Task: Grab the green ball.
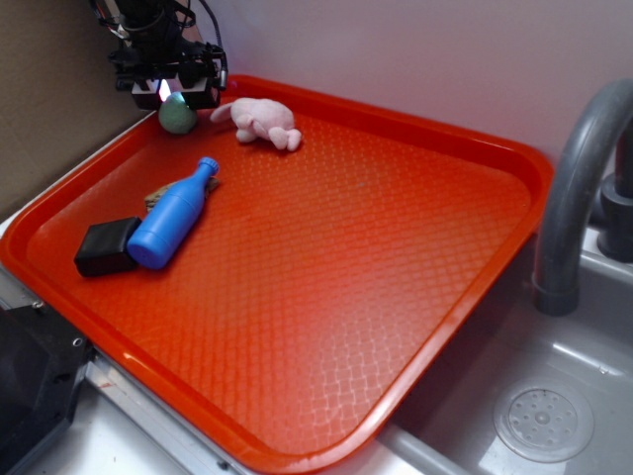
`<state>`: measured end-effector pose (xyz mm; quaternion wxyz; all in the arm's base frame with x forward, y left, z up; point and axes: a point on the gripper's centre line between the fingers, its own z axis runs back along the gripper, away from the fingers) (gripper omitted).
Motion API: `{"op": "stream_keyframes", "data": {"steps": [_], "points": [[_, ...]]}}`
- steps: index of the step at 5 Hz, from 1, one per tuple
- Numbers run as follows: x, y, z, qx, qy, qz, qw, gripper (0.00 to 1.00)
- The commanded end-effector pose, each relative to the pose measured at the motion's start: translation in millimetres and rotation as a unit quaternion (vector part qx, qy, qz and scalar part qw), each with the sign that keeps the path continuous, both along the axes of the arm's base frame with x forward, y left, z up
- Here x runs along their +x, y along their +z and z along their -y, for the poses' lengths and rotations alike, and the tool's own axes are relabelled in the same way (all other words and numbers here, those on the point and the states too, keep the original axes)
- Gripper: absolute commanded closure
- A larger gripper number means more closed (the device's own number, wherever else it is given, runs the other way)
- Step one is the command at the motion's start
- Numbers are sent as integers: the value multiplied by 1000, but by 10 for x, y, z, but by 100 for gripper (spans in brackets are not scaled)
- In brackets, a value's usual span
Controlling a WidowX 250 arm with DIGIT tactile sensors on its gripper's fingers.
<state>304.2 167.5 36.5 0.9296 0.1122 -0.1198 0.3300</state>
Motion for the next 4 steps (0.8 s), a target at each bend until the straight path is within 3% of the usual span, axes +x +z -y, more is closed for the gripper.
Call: {"op": "stream_keyframes", "data": {"steps": [1,2,3,4], "points": [[-200,465,207,0,-28,29,999,100],[-650,981,485,-48,-56,26,997,100],[-923,1507,479,-94,-9,17,995,100],[-912,1987,643,-113,-22,-25,993,100]]}}
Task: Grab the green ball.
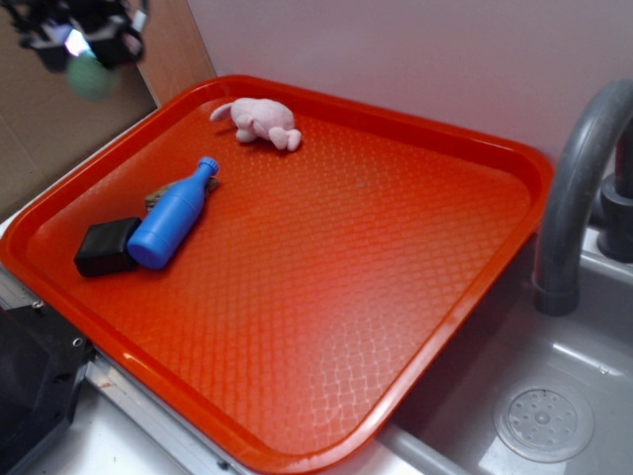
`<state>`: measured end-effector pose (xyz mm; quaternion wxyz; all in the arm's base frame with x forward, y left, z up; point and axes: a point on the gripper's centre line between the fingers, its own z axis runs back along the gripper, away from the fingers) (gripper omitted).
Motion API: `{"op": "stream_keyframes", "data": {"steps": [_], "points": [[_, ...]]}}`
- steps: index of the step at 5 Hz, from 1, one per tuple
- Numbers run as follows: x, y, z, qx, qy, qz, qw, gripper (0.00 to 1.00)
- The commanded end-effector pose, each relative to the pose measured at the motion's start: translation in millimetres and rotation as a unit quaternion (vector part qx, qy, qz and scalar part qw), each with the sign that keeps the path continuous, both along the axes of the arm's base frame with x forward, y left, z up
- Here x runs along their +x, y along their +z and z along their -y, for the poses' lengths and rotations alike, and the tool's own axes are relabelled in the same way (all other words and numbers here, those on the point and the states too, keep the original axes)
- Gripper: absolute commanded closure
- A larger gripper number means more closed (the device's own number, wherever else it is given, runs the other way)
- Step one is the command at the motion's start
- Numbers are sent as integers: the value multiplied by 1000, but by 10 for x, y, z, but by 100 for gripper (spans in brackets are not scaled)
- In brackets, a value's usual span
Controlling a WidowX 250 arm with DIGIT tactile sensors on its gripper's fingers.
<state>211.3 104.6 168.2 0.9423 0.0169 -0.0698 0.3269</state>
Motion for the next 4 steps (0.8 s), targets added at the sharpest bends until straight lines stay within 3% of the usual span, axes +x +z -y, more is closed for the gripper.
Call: {"op": "stream_keyframes", "data": {"steps": [1,3,4], "points": [[105,677,204,-6,-50,-26,998,100],[-3,610,375,-10,-96,-20,995,100],[-30,519,430,9,-97,-18,995,100]]}}
